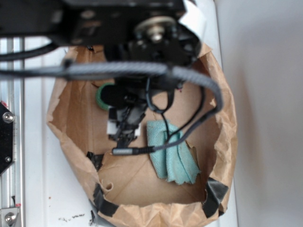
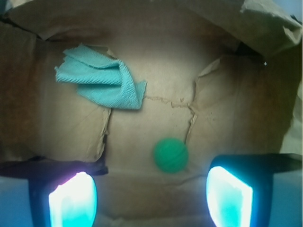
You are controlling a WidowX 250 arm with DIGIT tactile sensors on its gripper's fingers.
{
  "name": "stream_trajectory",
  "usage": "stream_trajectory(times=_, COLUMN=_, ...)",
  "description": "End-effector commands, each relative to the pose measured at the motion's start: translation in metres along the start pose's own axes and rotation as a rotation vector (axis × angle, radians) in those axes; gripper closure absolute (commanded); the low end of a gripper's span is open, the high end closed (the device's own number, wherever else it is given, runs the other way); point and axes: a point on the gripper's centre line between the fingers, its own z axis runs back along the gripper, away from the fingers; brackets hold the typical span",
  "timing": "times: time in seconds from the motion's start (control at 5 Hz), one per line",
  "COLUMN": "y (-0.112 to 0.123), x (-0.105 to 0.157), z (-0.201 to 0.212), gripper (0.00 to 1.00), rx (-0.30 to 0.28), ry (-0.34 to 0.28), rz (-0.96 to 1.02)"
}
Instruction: Grab the green ball.
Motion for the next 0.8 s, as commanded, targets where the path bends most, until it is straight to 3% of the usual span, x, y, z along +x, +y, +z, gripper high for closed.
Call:
stream_trajectory(times=0.0, y=0.001, x=-0.011, z=-0.029, gripper=0.00, rx=-0.028, ry=0.071, rz=-0.068)
stream_trajectory(times=0.2, y=0.002, x=0.004, z=-0.032, gripper=0.00, rx=-0.013, ry=0.093, rz=-0.102)
stream_trajectory(times=0.6, y=0.002, x=0.004, z=-0.032, gripper=0.00, rx=-0.013, ry=0.093, rz=-0.102)
